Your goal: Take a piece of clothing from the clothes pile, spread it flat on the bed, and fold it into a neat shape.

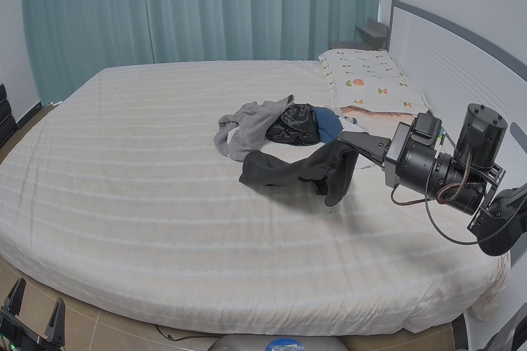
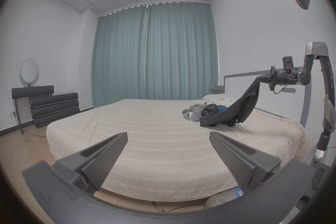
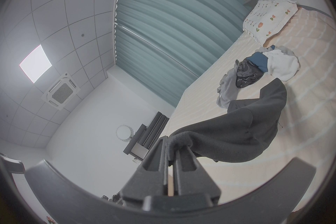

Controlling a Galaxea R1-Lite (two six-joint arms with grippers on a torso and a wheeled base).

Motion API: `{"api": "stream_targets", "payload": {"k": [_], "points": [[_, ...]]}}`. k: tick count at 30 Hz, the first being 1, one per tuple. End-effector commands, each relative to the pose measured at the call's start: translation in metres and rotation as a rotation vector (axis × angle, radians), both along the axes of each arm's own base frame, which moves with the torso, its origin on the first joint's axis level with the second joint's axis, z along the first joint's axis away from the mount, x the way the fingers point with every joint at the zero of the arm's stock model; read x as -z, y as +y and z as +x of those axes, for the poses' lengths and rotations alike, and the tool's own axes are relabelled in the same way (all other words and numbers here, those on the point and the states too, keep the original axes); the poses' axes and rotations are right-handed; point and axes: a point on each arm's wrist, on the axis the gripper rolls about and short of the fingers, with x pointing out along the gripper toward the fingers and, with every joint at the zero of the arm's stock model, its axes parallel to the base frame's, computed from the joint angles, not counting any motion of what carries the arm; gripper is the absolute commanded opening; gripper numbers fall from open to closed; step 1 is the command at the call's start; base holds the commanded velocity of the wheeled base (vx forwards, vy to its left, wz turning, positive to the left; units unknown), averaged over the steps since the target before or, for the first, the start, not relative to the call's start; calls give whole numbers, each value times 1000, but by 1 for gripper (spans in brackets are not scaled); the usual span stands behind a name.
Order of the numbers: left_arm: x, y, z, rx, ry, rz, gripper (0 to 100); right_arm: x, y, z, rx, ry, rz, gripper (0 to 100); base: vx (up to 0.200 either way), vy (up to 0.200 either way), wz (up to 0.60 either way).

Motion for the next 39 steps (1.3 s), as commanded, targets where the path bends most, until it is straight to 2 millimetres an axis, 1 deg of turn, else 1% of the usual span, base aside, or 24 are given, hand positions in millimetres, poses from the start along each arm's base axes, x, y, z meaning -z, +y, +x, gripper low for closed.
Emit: {"api": "stream_targets", "payload": {"k": [1, 5, 6, 7, 8, 9, 11, 12, 14, 18, 20, 21, 22, 25, 26, 27, 29, 30, 32, 33, 34, 35, 36, 39], "points": [[5, 0, 0, 0, -2, -1, 100, -2, 0, -1, -1, -11, 5, 0, 0, 0, 0], [0, 0, -1, -3, -32, 13, 100, -2, 1, 0, -1, -22, 11, 0, 0, 0, 0], [-27, 0, -9, 8, -160, 2, 100, -2, 0, 0, 1, -24, 13, 0, 0, 0, 0], [-72, 1, -20, 19, -306, -15, 100, -3, 0, 0, 4, -28, 15, 0, 0, 0, 0], [-104, 2, -23, 41, -355, -40, 100, -4, 0, 0, 4, -31, 17, 0, 0, 0, 0], [-125, 2, -14, 61, -325, -60, 100, -4, 0, 0, 5, -31, 17, 0, 0, 0, 0], [-133, 1, -2, 74, -261, -31, 100, -4, 1, -1, 2, -32, 17, 0, 0, 0, 0], [-133, 1, -1, 75, -255, -26, 100, -4, 0, -1, 2, -33, 18, 0, 0, 0, 0], [-111, -2, 35, 93, -3, 54, 100, -7, 2, -5, -6, -43, 24, 0, 0, 0, 0], [-87, -6, 74, 191, 220, 56, 100, -19, -4, -11, 35, -108, 58, 0, 0, 0, 0], [-84, -10, 94, 244, 287, 61, 100, -25, -11, -10, 68, -158, 75, 0, 0, 0, 0], [-84, -11, 97, 249, 296, 61, 100, -26, -13, -10, 74, -164, 78, 0, 0, 0, 0], [-82, -16, 117, 277, 343, 63, 100, -26, -17, -10, 84, -170, 77, 0, 0, 0, 0], [-71, -25, 152, 313, 418, 55, 100, -18, -9, -7, 61, -144, 65, 0, 0, 0, 0], [-69, -26, 155, 314, 428, 53, 100, -18, -7, -6, 56, -142, 64, 0, 0, 0, 0], [-58, -31, 175, 322, 492, 38, 100, -20, 1, -1, 42, -170, 63, 0, 0, 0, 0], [-47, -40, 192, 340, 532, 14, 100, -32, 6, 3, 41, -229, 63, 0, 0, 0, 0], [-47, -40, 192, 340, 532, 14, 100, -32, 6, 3, 41, -229, 63, 0, 0, 0, 0], [-37, -61, 215, 380, 525, -59, 100, -52, 9, 6, 51, -305, 83, 0, 0, 0, 0], [-36, -62, 217, 382, 524, -62, 100, -53, 9, 6, 51, -308, 85, 0, 0, 0, 0], [-30, -79, 231, 391, 524, -115, 100, -64, 10, 4, 47, -341, 105, 0, 0, 0, 0], [-30, -79, 231, 391, 524, -115, 100, -64, 10, 4, 47, -341, 105, 0, 0, 0, 0], [-20, -96, 242, 379, 542, -146, 100, -70, 13, 1, 34, -359, 118, 0, 0, 0, 0], [-5, -121, 257, 357, 558, -156, 100, -74, 20, -3, 12, -378, 128, 0, 0, 0, 0]]}}
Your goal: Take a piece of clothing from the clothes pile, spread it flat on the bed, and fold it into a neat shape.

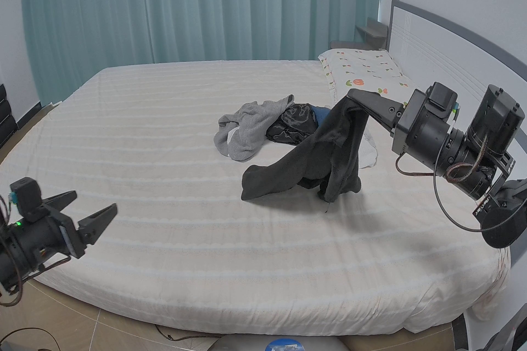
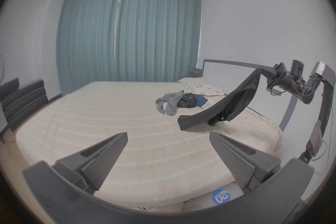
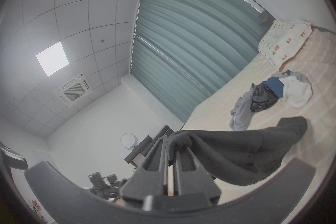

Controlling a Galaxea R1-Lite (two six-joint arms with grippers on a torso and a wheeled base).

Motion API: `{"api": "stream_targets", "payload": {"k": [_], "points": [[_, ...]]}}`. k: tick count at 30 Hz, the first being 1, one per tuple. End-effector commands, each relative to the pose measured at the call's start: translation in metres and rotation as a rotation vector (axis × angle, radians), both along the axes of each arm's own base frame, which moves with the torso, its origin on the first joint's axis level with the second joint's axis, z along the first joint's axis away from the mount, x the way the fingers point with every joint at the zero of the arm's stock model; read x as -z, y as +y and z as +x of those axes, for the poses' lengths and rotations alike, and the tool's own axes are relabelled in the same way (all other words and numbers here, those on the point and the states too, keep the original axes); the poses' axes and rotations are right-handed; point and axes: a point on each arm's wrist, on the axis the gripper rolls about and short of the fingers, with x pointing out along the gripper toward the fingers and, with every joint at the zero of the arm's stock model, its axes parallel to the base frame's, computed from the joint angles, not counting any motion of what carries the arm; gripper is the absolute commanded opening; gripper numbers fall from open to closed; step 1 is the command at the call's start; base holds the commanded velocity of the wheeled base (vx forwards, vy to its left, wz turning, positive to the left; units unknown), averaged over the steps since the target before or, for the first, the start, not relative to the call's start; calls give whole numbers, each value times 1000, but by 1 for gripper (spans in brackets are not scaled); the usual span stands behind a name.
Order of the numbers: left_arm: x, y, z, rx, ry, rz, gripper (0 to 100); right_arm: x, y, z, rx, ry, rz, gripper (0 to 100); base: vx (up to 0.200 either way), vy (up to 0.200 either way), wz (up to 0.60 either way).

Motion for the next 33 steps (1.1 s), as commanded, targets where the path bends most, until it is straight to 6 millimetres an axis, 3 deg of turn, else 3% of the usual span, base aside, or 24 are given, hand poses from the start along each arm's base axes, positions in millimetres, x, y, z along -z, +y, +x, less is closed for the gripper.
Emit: {"api": "stream_targets", "payload": {"k": [1, 8, 15, 31, 32, 33], "points": [[87, -93, 88, 64, 264, -72, 100, -38, 20, -3, -38, -166, 53, 0, 0, 0, 0], [101, -137, 97, 124, 304, -140, 100, -46, 36, -13, -84, -225, 46, 0, 0, 0, 0], [99, -160, 97, 177, 301, -186, 100, -55, 44, -20, -96, -250, 69, 0, 0, 0, 0], [118, -200, 158, 71, 257, -316, 100, -63, 41, -27, -90, -275, 86, 0, 0, 0, 0], [121, -199, 162, 62, 255, -317, 0, -63, 40, -27, -85, -275, 86, 0, 0, 0, 0], [123, -198, 165, 56, 257, -316, 0, -63, 39, -26, -83, -274, 86, 0, 0, 0, 0]]}}
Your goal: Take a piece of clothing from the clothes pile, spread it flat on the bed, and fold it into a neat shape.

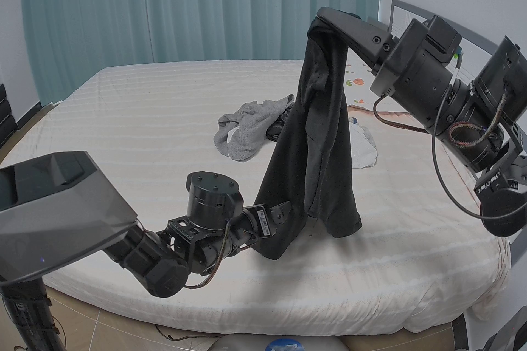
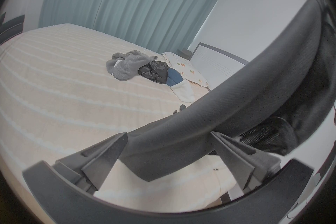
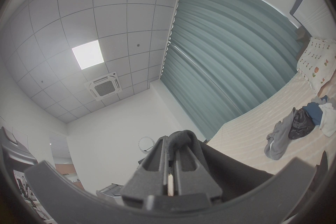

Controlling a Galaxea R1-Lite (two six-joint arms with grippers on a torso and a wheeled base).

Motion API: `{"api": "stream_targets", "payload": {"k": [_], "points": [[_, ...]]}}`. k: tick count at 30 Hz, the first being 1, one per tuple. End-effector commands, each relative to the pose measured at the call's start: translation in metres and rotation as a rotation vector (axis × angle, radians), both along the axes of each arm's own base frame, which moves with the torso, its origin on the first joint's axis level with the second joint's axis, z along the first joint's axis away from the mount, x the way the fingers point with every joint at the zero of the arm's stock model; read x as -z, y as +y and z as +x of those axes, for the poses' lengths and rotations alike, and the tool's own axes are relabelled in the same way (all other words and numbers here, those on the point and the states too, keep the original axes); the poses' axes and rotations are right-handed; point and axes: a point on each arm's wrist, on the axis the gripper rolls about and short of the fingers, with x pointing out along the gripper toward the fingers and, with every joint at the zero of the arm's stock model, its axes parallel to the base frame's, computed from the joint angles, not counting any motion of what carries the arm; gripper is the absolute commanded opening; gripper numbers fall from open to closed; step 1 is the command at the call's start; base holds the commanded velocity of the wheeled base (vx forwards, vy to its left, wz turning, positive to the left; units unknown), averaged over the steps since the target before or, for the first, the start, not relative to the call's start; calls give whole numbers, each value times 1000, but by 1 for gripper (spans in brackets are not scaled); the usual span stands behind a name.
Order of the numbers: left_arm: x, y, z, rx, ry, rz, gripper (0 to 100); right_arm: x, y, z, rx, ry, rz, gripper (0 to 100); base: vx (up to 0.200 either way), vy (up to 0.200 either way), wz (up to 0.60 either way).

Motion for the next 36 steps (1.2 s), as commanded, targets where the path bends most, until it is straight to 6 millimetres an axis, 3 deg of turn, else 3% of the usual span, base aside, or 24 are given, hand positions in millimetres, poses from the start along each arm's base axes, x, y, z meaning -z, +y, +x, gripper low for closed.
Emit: {"api": "stream_targets", "payload": {"k": [1, 6, 7, 9, 12, 14, 16, 19, 20, 22, 24, 28, 30, 34, 36], "points": [[20, -1, 20, -33, 20, 11, 0, -2, -5, 0, 11, -4, 6, 0, 0, 0, 0], [22, 12, 48, -133, -22, -3, 0, -1, -12, 5, 39, -1, 3, 0, 0, 0, 0], [20, 25, 61, -203, -55, -15, 0, 0, -16, 9, 58, 5, 2, 0, 0, 0, 0], [16, 38, 70, -248, -83, -27, 0, 3, -21, 14, 76, 14, -1, 0, 0, 0, 0], [6, 58, 77, -300, -106, -38, 0, 9, -28, 24, 113, 35, -12, 0, 0, 0, 0], [-13, 72, 76, -330, -134, -53, 0, 18, -33, 35, 142, 57, -28, 0, 0, 0, 0], [-21, 77, 74, -339, -141, -55, 0, 21, -35, 39, 156, 67, -33, 0, 0, 0, 0], [-57, 94, 44, -324, -109, -41, 0, 36, -45, 62, 218, 105, -53, 0, 0, 0, 0], [-57, 94, 44, -324, -109, -41, 0, 36, -45, 62, 218, 105, -53, 0, 0, 0, 0], [-88, 103, 17, -254, -68, -45, 0, 43, -55, 74, 261, 122, -60, 0, 0, 0, 0], [-97, 107, 9, -236, -59, -48, 0, 43, -57, 76, 269, 121, -59, 0, 0, 0, 0], [-137, 119, -27, -162, 28, -32, 0, 35, -63, 72, 275, 109, -39, 0, 0, 0, 0], [-144, 122, -34, -142, 71, -21, 0, 28, -65, 66, 271, 91, -28, 0, 0, 0, 0], [-141, 122, -36, -129, 141, 8, 0, 20, -67, 59, 261, 70, -17, 0, 0, 0, 0], [-117, 118, -23, -139, 216, 46, 0, 19, -65, 58, 253, 71, -15, 0, 0, 0, 0]]}}
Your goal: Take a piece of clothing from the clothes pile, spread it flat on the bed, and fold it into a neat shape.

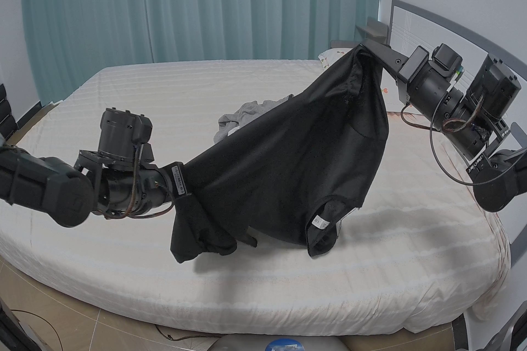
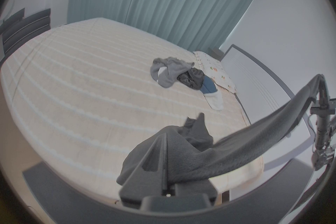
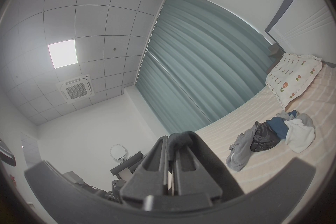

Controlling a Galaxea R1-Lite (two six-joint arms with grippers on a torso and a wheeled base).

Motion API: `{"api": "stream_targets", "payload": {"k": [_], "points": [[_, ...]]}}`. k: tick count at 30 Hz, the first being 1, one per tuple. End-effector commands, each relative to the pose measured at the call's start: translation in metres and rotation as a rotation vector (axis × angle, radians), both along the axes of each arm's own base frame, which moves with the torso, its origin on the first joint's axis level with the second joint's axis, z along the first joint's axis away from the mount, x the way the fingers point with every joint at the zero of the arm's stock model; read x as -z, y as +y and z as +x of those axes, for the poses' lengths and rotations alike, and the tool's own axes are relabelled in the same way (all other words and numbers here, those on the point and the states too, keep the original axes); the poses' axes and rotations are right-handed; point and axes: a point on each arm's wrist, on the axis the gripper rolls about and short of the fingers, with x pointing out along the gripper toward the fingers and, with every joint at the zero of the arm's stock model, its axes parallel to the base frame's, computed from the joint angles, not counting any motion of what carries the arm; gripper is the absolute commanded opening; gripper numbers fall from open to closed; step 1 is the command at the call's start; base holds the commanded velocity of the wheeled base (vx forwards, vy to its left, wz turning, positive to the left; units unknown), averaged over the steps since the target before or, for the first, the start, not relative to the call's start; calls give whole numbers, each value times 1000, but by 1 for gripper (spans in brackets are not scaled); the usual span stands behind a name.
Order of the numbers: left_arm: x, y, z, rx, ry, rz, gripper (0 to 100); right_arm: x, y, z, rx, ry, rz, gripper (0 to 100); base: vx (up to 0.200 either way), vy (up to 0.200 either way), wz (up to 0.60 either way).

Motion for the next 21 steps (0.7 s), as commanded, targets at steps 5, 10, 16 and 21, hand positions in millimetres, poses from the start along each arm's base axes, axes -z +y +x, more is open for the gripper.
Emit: {"api": "stream_targets", "payload": {"k": [5, 10, 16, 21], "points": [[33, -6, 32, -12, 70, 27, 0, -1, -3, 0, 2, 2, 4, 0, 0, 0, 0], [89, -16, 72, -58, 50, 43, 0, 27, 5, 20, 9, 79, -25, 0, 0, 0, 0], [126, -18, 106, -106, 30, 50, 0, 57, 12, 42, 17, 146, -52, 0, 0, 0, 0], [145, -20, 129, -152, -18, 56, 100, 74, 17, 56, 20, 142, -49, 0, 0, 0, 0]]}}
